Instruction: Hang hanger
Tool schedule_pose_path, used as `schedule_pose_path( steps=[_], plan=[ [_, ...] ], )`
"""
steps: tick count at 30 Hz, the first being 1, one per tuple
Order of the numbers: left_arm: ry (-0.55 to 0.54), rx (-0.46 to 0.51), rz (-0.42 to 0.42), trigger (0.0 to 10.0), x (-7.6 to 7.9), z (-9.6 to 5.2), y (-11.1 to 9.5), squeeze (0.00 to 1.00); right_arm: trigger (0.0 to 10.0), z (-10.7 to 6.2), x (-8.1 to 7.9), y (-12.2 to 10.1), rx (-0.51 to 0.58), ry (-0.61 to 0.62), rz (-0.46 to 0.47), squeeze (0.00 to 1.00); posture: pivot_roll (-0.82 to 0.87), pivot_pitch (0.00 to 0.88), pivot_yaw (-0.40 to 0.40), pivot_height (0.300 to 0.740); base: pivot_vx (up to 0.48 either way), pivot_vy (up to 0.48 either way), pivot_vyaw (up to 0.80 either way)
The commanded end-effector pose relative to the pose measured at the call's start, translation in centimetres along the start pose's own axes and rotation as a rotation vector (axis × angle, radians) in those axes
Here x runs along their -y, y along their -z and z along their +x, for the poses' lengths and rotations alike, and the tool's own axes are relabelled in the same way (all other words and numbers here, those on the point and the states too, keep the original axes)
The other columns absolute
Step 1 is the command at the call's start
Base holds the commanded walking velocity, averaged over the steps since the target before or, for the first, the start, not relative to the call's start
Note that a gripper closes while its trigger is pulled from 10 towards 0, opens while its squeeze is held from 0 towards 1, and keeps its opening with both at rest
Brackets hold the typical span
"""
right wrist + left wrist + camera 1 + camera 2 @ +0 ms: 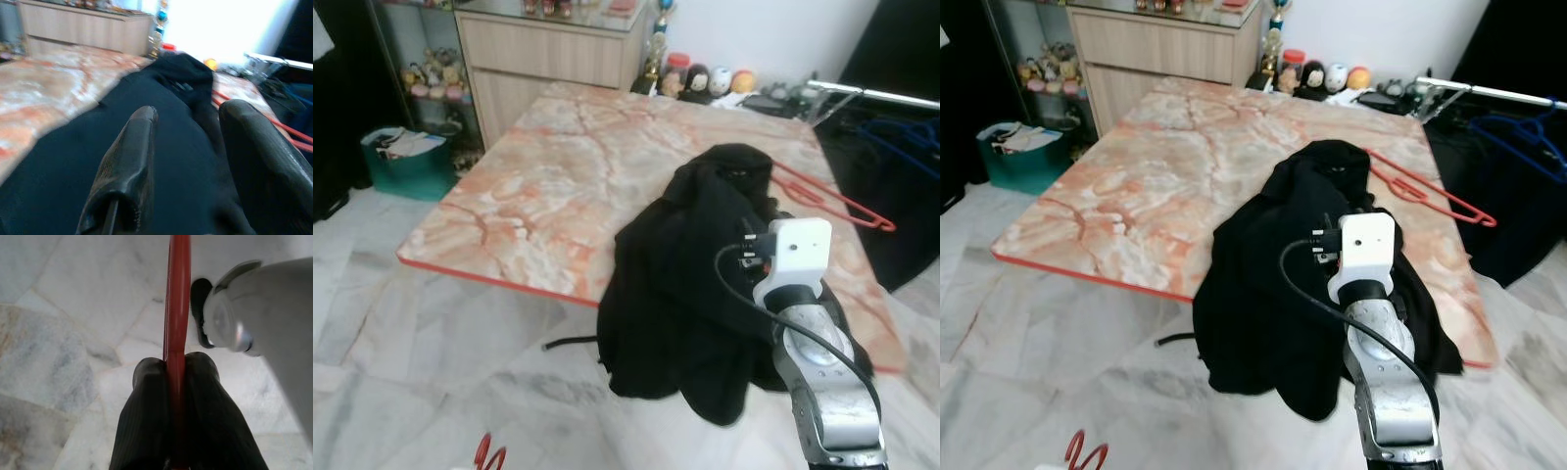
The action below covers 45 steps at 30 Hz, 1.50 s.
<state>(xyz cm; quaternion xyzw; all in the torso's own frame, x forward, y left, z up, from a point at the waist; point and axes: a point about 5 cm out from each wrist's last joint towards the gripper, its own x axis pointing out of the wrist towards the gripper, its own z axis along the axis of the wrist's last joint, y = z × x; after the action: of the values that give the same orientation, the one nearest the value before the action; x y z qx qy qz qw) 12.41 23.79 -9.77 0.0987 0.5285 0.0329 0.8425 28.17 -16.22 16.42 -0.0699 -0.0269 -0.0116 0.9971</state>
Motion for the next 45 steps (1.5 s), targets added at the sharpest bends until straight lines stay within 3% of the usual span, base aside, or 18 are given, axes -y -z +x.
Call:
schedule_pose_path(
  steps=[1, 8, 16, 45],
  plan=[
    [0.011, -0.022, -0.001, 10.0, 0.4, -0.1, 0.8, 0.0, 10.0, 0.0, 0.3, 0.8, -0.029, 0.016, -0.01, 0.0, -0.03, 0.0, -0.091, 0.74, -0.244, 0.0, 0.0],
    [0.008, -0.022, 0.008, 10.0, 0.7, -0.1, 0.7, 0.0, 10.0, -0.6, 1.2, 4.8, -0.172, 0.067, 0.032, 0.0, -0.03, 0.0, -0.091, 0.74, 0.0, 0.0, 0.0],
    [0.007, -0.019, 0.031, 10.0, 0.5, -0.1, 0.7, 0.0, 10.0, -0.9, 1.6, 5.9, -0.2, 0.085, 0.037, 0.0, -0.03, 0.0, -0.091, 0.74, 0.0, 0.0, 0.0],
    [0.01, -0.014, 0.034, 10.0, 0.4, -0.1, 0.7, 0.0, 10.0, -0.4, 1.9, 6.3, -0.196, 0.105, 0.034, 0.0, -0.03, 0.0, -0.09, 0.74, 0.0, -0.292, 0.0]
  ],
)
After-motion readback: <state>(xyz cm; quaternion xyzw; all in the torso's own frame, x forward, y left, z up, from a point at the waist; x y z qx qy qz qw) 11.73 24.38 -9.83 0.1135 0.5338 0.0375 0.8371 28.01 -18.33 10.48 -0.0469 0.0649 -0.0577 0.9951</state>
